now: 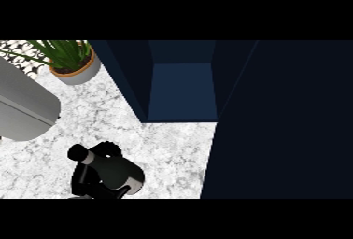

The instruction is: Pick up the wine, place it into the cabinet and close the cabinet

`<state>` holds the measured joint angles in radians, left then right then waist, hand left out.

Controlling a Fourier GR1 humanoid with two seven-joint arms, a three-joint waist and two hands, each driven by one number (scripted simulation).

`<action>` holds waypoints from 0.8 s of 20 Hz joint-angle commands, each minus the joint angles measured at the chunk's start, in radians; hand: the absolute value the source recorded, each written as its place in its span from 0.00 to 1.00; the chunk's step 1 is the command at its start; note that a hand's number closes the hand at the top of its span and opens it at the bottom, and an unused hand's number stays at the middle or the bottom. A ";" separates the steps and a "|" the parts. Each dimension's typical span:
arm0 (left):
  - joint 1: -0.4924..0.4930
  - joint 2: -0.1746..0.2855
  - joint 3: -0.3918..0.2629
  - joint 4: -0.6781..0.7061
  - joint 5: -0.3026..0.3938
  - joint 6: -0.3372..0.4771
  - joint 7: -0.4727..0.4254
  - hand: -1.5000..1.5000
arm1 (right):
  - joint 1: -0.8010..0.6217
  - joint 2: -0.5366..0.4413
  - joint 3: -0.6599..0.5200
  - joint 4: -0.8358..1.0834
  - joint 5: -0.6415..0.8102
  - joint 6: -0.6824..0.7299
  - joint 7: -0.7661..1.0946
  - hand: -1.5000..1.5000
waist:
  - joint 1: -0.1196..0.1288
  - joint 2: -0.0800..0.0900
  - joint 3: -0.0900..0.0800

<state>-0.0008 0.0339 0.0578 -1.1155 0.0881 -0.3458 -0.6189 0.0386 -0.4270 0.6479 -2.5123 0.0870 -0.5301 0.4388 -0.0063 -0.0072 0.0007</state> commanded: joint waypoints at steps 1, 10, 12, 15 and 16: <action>0.024 -0.032 -0.104 -0.086 0.030 0.082 0.036 1.00 | 0.077 -0.054 -0.003 -0.224 0.031 0.015 0.074 0.00 | -0.005 0.001 -0.001; 0.110 -0.034 -0.291 -0.364 0.066 0.227 0.233 1.00 | 0.083 -0.057 -0.029 -0.222 0.000 0.013 0.045 0.00 | -0.003 0.002 0.000; 0.039 -0.034 -0.321 -0.347 0.090 0.294 0.246 1.00 | 0.099 -0.050 0.032 -0.219 0.056 -0.003 0.036 0.00 | -0.011 0.001 -0.001; 0.053 -0.034 -0.347 -0.394 0.051 0.368 0.266 1.00 | 0.113 -0.067 -0.022 -0.206 -0.013 0.011 -0.005 0.00 | -0.006 0.003 0.000; 0.053 -0.034 -0.350 -0.417 0.060 0.393 0.271 1.00 | 0.084 -0.043 0.030 -0.231 0.067 -0.035 0.061 0.00 | -0.010 0.000 -0.002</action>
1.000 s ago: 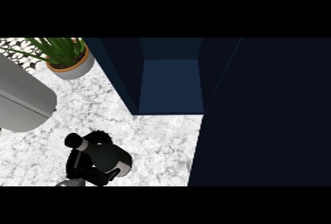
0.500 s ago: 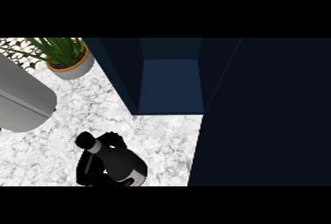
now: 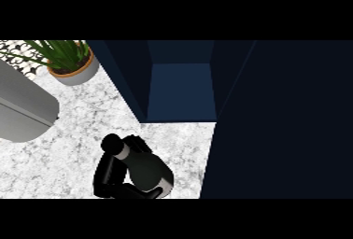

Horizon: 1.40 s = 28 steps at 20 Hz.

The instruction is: Pick up the wine, place it into the cabinet and close the cabinet

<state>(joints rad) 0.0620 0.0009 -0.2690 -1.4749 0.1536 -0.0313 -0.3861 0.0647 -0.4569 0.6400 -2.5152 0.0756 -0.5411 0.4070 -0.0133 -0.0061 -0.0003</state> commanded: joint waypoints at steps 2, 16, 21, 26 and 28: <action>-0.009 -0.001 -0.080 -0.037 -0.002 0.154 -0.009 1.00 | 0.060 -0.027 0.043 -0.214 0.052 0.000 0.060 0.00 | 0.000 0.000 -0.001; -0.361 -0.001 0.019 0.261 -0.048 0.291 0.024 1.00 | 0.092 -0.080 -0.042 -0.254 -0.023 0.012 0.043 0.00 | -0.021 0.005 -0.001; -0.502 -0.001 0.037 0.360 0.000 0.295 0.053 1.00 | 0.092 -0.052 -0.030 -0.175 -0.058 0.030 -0.036 0.00 | -0.016 0.008 0.000; -0.519 -0.001 -0.019 0.400 0.020 0.339 0.070 1.00 | 0.137 -0.059 -0.094 -0.165 -0.105 0.048 -0.072 0.00 | -0.010 0.006 0.001; -0.586 0.003 0.089 0.521 0.017 0.249 0.000 1.00 | 0.168 -0.079 -0.064 -0.191 -0.090 0.068 -0.089 0.00 | -0.020 0.008 0.000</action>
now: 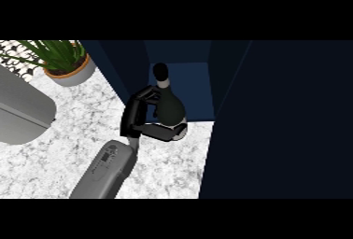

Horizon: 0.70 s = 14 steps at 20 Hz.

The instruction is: Pick up the wine, place it into the cabinet and close the cabinet

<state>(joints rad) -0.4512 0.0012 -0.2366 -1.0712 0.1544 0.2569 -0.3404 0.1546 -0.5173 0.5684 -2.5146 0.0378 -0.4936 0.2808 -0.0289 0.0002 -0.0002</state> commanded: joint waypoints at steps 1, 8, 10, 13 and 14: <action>-0.110 -0.001 -0.003 0.110 0.058 0.019 -0.013 1.00 | 0.074 -0.005 0.026 -0.195 -0.036 0.007 0.053 0.00 | -0.010 0.001 0.000; -0.231 -0.001 -0.039 0.244 0.170 0.068 -0.038 1.00 | 0.102 -0.010 0.043 -0.215 -0.034 0.016 0.020 0.00 | -0.020 0.002 -0.001; -0.251 -0.001 -0.002 0.309 0.179 0.027 -0.071 1.00 | 0.143 -0.040 -0.022 -0.209 -0.090 0.039 -0.024 0.00 | -0.017 0.004 0.000; -0.312 -0.001 -0.080 0.347 0.243 0.120 -0.061 1.00 | 0.091 -0.008 -0.007 -0.191 -0.087 0.040 0.005 0.00 | -0.027 0.005 -0.001; -0.316 -0.001 -0.037 0.372 0.215 0.081 -0.082 1.00 | 0.145 -0.020 0.000 -0.211 -0.076 0.041 -0.023 0.00 | -0.022 0.003 0.000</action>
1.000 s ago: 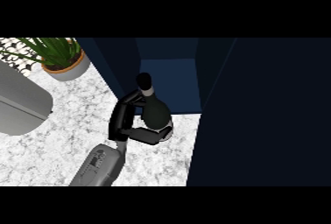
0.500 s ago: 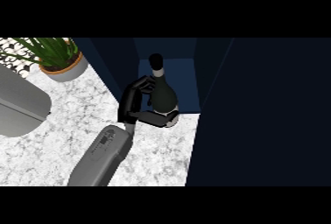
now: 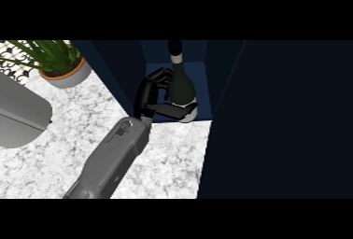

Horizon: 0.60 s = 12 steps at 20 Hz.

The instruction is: Pick up the wine, place it into the cabinet and close the cabinet

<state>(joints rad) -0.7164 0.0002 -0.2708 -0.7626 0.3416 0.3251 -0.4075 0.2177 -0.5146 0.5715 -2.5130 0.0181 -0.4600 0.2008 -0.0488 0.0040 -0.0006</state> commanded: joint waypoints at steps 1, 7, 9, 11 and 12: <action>-0.084 0.000 -0.015 0.113 0.034 0.059 -0.027 1.00 | 0.079 -0.006 0.015 -0.196 -0.055 0.001 0.043 0.00 | -0.021 0.002 0.000; -0.182 0.000 -0.003 0.315 0.018 0.068 -0.010 1.00 | 0.071 -0.013 -0.001 -0.166 -0.086 0.037 0.016 0.00 | -0.030 0.010 0.001; -0.229 0.000 0.001 0.333 0.053 0.100 0.009 1.00 | 0.075 -0.003 0.015 -0.169 -0.083 0.039 -0.002 0.00 | -0.041 0.011 0.000; -0.252 0.000 0.034 0.366 0.071 0.082 -0.017 1.00 | 0.115 -0.015 0.017 -0.162 -0.077 0.048 -0.029 0.00 | -0.038 0.010 0.000; -0.289 0.000 0.046 0.382 0.075 0.079 0.012 1.00 | 0.093 -0.010 0.030 -0.162 -0.068 0.047 0.002 0.00 | -0.030 0.010 -0.001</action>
<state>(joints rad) -0.9240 0.0000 -0.2609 -0.4479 0.3890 0.3991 -0.4158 0.2613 -0.5066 0.5850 -2.5079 0.0013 -0.4245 0.1380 -0.0794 0.0127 -0.0006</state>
